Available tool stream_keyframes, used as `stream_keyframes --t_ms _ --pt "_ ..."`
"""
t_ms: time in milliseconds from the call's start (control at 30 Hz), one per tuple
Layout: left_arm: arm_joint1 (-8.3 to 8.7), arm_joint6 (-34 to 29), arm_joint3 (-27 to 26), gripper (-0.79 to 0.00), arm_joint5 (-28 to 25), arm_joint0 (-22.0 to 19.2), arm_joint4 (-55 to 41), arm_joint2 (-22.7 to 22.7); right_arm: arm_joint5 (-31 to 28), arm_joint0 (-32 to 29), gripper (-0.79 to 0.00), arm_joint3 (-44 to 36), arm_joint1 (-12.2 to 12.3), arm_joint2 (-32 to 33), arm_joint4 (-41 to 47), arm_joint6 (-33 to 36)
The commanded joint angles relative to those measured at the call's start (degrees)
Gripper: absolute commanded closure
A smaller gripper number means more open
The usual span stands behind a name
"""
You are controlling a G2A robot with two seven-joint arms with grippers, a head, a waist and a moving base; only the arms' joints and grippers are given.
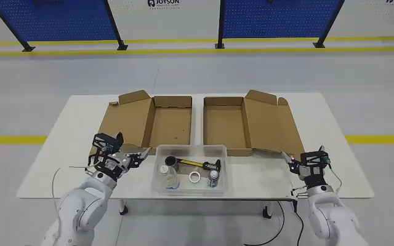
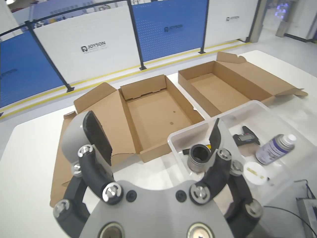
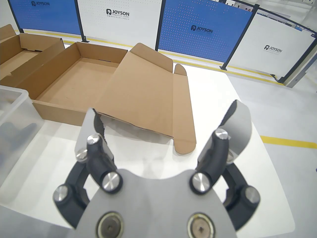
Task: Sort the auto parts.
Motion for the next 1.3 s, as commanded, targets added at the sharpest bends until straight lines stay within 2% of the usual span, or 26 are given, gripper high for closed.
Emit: stream_keyframes --t_ms 0,133,233,700,1267 --pt "0.30 -1.23 -1.21 -0.785 -4.21 0.87 0.03 -0.74 0.00 0.00 -0.785 0.00 0.00 0.00 0.00 0.00" --pt "0.77 -3.50 -3.09 -0.785 -10.53 3.00 -0.42 -1.42 0.00 0.00 -0.785 0.00 0.00 0.00 0.00 0.00" --pt "0.99 -4.71 -3.73 -0.785 -12.50 4.21 1.02 -1.11 0.00 0.00 -0.785 0.00 0.00 0.00 0.00 0.00" --pt "0.99 -8.45 1.54 -0.785 -12.54 1.04 5.88 7.32 0.00 0.00 -0.785 0.00 0.00 0.00 0.00 0.00" --pt "0.85 -10.38 8.49 -0.785 -13.12 -4.40 3.69 13.52 0.00 0.00 -0.785 0.00 0.00 0.00 0.00 0.00"
